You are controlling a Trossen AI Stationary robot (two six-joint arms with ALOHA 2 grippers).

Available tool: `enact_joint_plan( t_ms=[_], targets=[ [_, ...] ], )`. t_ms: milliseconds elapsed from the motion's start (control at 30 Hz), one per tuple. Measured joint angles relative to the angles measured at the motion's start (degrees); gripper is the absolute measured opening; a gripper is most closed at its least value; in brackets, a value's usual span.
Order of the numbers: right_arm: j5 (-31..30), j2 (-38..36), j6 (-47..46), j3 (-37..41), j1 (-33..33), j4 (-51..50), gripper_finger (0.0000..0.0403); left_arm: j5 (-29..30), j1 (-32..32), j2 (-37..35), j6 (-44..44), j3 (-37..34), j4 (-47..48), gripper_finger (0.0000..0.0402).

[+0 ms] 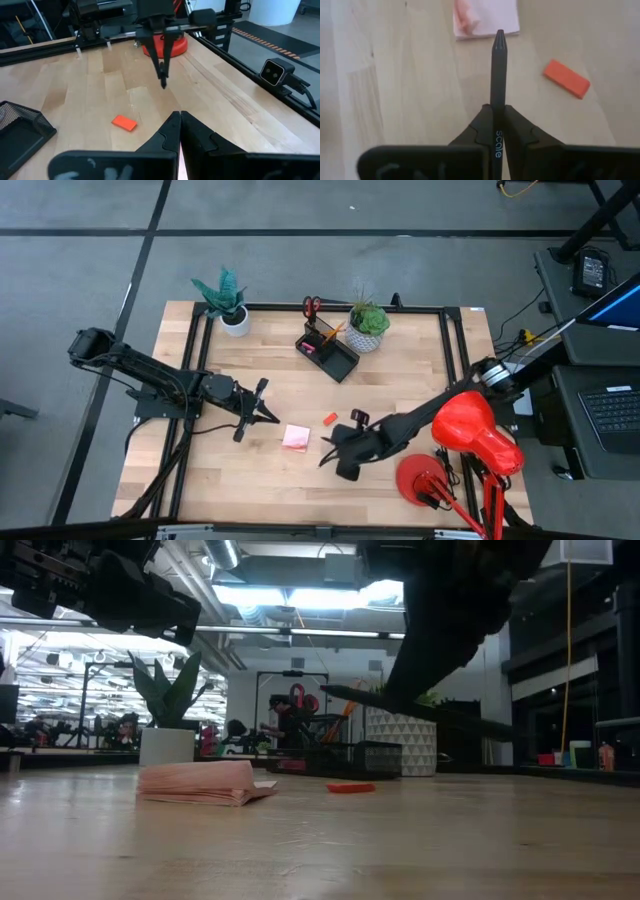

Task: Pick and place office supplies into organizer
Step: Put the black pen into the black desk organizer

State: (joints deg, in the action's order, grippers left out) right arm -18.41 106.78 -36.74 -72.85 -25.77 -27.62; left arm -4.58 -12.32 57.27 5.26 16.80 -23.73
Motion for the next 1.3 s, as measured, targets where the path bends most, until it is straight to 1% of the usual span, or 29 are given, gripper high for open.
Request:
enact_joint_plan(
  t_ms=[167,300,467,600,700,800,933,1067,1200,1300],
  targets=[
    [-0.1,-5.8,3.4,10.4,1.7,13.2,0.0025,0.1,0.0,0.0,0.0,0.0,0.0,0.0006],
    [-2.4,-9.7,8.8,18.0,3.5,24.9,0.0022,1.2,0.1,0.0,0.0,0.0,-0.1,0.0006],
    [-2.6,-12.9,16.2,26.7,6.1,41.3,0.0024,5.7,0.1,0.0,0.6,0.0,-0.5,0.0006],
    [-2.5,-13.6,21.1,32.5,8.1,54.5,0.0022,9.9,0.2,0.0,0.6,0.0,-0.8,0.0006],
    [-2.5,-13.6,25.7,35.7,9.1,63.8,0.0023,9.7,1.3,0.0,0.9,0.0,-1.7,0.0006],
    [-1.8,-13.6,30.8,37.9,9.9,71.5,0.0025,7.3,2.8,0.0,3.2,0.0,-1.9,0.0006],
    [2.1,-13.6,36.5,39.5,11.4,79.2,0.0023,2.6,5.5,0.0,4.5,0.0,-2.8,0.0006],
    [6.1,-13.6,41.1,40.5,14.0,83.9,0.0023,1.4,8.9,0.0,4.5,0.0,-5.3,0.0006],
    [9.8,-13.6,42.9,40.6,17.6,84.2,0.0024,1.2,11.8,0.0,4.5,0.0,-6.1,0.0006],
    [12.8,-13.6,43.5,40.6,20.6,84.6,0.0022,-0.1,13.6,0.0,4.5,0.0,-6.1,0.0006]
  ],
)
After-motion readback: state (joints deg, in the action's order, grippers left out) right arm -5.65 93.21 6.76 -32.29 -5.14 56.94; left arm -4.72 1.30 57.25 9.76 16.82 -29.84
